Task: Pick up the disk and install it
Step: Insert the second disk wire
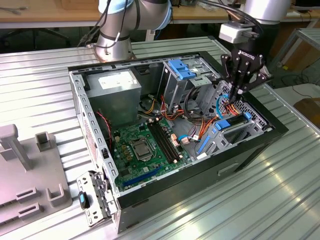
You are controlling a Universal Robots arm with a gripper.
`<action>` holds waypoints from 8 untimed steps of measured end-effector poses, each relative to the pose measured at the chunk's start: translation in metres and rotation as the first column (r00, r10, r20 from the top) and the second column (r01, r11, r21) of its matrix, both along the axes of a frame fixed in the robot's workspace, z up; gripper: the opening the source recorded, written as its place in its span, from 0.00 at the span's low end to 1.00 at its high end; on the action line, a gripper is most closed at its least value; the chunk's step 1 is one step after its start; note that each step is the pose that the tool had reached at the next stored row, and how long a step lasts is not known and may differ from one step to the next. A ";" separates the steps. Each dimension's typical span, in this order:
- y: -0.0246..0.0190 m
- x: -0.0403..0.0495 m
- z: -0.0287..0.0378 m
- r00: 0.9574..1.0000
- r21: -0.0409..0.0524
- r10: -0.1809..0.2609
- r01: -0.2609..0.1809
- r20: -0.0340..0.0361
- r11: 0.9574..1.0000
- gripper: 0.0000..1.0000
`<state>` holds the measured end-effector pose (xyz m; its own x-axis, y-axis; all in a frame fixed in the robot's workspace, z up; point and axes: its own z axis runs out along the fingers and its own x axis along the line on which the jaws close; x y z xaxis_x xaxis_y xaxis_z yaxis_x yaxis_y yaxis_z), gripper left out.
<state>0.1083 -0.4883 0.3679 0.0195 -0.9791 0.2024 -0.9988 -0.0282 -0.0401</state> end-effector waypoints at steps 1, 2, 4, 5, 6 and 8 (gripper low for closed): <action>-0.0022 -0.0004 -0.0003 1.000 0.008 0.000 0.000 0.000 1.000 0.16; -0.0057 -0.0008 -0.0006 1.000 0.016 0.000 0.000 0.000 1.000 0.16; -0.0135 -0.0013 -0.0014 1.000 0.020 0.000 0.000 0.000 1.000 0.16; -0.0163 -0.0015 -0.0015 1.000 0.020 0.000 0.000 0.000 1.000 0.16; -0.0185 -0.0016 -0.0017 1.000 0.020 0.000 0.000 0.000 1.000 0.16; -0.0247 -0.0017 -0.0028 1.000 0.020 0.000 0.000 0.000 1.000 0.16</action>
